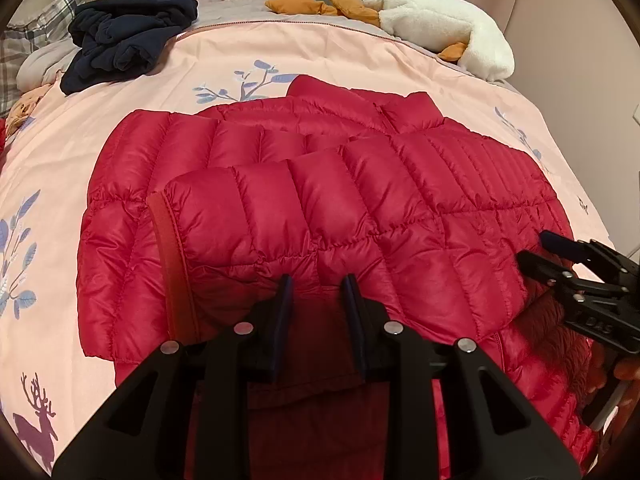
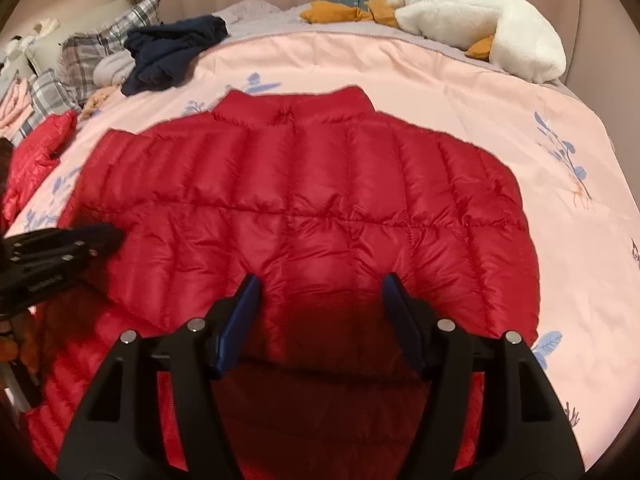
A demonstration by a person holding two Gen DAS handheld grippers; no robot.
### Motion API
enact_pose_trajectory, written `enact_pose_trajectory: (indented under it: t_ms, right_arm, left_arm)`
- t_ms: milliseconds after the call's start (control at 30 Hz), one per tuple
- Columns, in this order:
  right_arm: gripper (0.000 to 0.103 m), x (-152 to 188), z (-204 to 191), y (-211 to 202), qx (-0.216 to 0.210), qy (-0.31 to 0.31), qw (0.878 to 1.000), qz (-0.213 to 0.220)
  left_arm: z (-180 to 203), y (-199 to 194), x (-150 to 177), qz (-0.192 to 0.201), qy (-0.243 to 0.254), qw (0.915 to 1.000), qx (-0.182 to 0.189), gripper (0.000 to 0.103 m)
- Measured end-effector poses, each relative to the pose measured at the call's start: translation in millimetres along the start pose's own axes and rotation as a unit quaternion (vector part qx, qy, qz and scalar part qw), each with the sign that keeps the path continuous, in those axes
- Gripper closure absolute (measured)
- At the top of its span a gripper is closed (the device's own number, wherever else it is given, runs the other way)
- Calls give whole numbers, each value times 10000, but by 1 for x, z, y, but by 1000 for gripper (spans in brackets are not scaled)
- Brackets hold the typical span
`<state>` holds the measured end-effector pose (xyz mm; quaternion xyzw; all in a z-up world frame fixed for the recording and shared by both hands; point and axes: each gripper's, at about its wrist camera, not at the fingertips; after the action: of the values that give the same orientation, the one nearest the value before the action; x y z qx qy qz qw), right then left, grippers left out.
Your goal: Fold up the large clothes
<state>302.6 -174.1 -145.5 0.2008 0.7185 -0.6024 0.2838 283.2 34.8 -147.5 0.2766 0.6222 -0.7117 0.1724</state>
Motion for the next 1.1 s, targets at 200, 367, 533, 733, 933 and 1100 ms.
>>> enact_pose_trajectory:
  t_ms: [200,367,533,733,933,1100]
  right_arm:
    - [33,10,7,6,18,89,9999,-54]
    - [33,8,4,-1,-2,124,9999,-46]
    - [33,11,6,-18,2,103,9998,171]
    - [30,22,17,4,-19,286,9995,-90]
    - [22,30,14,-24,-335,547,9979,10]
    - [11,55,13,-67,-551,705,9958,195]
  left_arm:
    - [1,1,1,16,-22,10000,-10,74]
    - [2,-6,2,5,-19,10000,-40,74]
    - [8,-24,12,157,204,9996,-108,67]
    - [13,-17,20,128,399,9987,-283,65]
    - [13,-38,29,223,230,9992,-223,25]
    - [16,-73,49,415,333,9978,-397,18]
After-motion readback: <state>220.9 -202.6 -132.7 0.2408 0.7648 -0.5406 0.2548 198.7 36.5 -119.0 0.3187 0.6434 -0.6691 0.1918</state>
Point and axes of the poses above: each gripper's, at about its wrist camera, not at the fingertips, and y roughly the way its jaws point, z to its right, x to its underside, and after that the axes turned 7 degrees about -x, right-handed
